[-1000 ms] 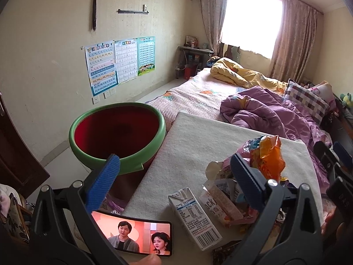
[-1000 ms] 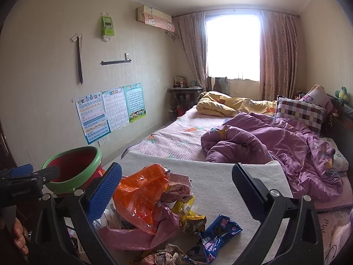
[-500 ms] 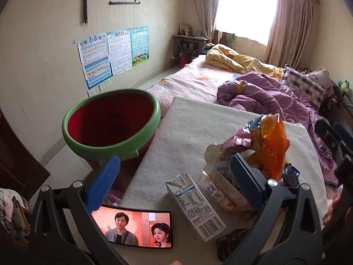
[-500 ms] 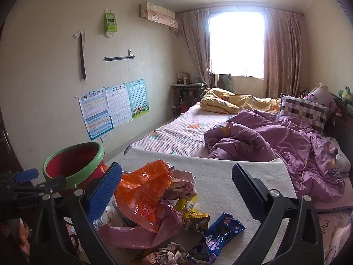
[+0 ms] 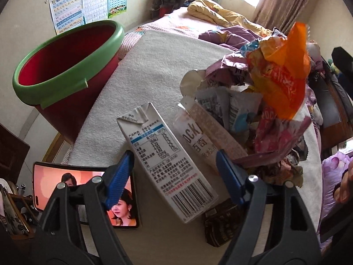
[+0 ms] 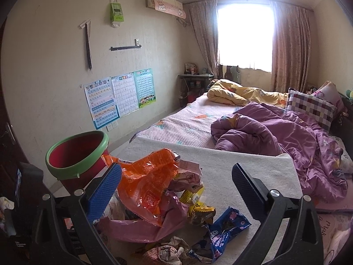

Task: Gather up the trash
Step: 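Grasp the white milk carton with the left gripper while the right grasps the orange plastic bag, then carry the milk carton with the left gripper while the right carries the orange bag to the red bucket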

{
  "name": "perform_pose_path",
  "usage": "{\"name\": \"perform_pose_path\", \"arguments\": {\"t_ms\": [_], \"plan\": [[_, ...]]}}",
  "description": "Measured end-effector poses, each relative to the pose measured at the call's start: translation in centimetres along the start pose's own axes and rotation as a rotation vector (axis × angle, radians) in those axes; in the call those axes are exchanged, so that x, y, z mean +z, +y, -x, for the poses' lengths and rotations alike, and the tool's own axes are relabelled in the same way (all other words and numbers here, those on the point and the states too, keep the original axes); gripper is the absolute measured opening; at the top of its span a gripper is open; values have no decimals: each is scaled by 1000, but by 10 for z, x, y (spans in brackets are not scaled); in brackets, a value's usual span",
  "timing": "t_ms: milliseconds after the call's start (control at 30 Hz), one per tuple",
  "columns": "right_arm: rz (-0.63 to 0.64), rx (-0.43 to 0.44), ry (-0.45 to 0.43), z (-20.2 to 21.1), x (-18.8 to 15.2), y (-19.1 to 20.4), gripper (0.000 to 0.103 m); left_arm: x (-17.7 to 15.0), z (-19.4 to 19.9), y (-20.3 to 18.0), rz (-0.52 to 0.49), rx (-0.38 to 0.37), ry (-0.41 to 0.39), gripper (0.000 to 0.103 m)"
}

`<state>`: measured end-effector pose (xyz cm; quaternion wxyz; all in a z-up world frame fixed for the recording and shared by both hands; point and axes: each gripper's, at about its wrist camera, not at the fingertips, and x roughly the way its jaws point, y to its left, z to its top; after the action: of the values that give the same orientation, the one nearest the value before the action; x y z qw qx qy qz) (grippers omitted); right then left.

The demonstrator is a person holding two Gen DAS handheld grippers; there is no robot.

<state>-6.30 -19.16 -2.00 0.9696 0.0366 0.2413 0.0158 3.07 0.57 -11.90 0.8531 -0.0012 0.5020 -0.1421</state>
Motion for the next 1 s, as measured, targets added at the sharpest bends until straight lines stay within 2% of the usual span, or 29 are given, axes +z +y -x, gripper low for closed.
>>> {"name": "perform_pose_path", "arguments": {"t_ms": [67, 133, 267, 400, 633, 700, 767, 833, 1000], "plan": [[8, 20, 21, -5, 1, 4, 96, 0, -3, -3, -14, 1, 14, 58], [5, 32, 47, -12, 3, 7, 96, -2, -4, -1, -6, -21, 17, 49], [-10, 57, 81, -21, 8, 13, 96, -4, 3, 4, 15, -46, -17, 39], [-16, 103, 103, -27, 10, 20, 96, -4, 27, 11, 22, -30, -92, 38], [-23, 148, 200, -54, 2, 29, 96, -4, 77, 37, 47, 23, -233, 38], [-45, 181, 239, -63, -2, 27, 89, -7, 93, 42, 48, 39, -268, 38], [-68, 222, 288, -73, -6, 24, 70, -8, 104, 51, 59, 60, -301, 38], [-98, 250, 319, -78, -9, 19, 58, -8, 116, 62, 84, 79, -322, 38], [-148, 301, 299, -70, -7, 12, 52, -4, 131, 79, 128, 117, -346, 38]]}}
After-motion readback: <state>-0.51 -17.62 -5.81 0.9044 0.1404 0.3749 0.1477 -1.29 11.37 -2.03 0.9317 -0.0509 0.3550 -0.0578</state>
